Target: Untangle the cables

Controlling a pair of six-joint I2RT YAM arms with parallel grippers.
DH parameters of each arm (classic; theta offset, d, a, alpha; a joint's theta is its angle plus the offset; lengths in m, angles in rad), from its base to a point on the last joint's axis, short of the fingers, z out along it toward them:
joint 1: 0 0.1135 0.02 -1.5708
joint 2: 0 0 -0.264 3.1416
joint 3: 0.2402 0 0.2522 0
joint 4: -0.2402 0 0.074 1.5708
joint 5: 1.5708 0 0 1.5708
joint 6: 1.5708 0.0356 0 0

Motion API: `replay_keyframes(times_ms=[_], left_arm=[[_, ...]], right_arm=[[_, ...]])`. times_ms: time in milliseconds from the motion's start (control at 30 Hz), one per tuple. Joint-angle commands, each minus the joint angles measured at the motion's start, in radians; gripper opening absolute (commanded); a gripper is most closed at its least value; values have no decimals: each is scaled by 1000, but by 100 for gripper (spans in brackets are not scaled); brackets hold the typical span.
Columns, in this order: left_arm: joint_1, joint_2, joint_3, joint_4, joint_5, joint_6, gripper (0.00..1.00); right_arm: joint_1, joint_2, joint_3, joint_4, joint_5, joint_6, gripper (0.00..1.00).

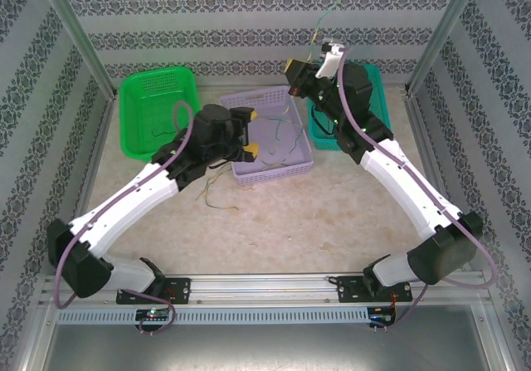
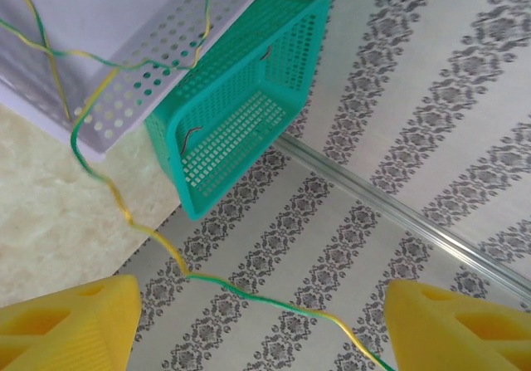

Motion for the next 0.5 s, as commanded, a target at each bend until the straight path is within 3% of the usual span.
replay_keyframes(times_ms=[0, 200, 267, 333, 467], left_arm=[[-28, 42, 48, 142, -16, -161, 78], [-35, 82, 66, 178, -68, -201, 77], [-33, 90, 73, 176, -68, -205, 73], [-29, 98, 63, 185, -65, -202, 62], [15, 95, 31, 161, -10, -158, 30]], right_arm=[[31, 6, -25, 103, 66, -3, 0], [58, -3, -67, 103, 42, 25, 0], [58, -11, -83, 93, 25, 42, 0], [58, -18, -97, 82, 3, 60, 0], [53, -35, -98, 6, -39, 89, 0]])
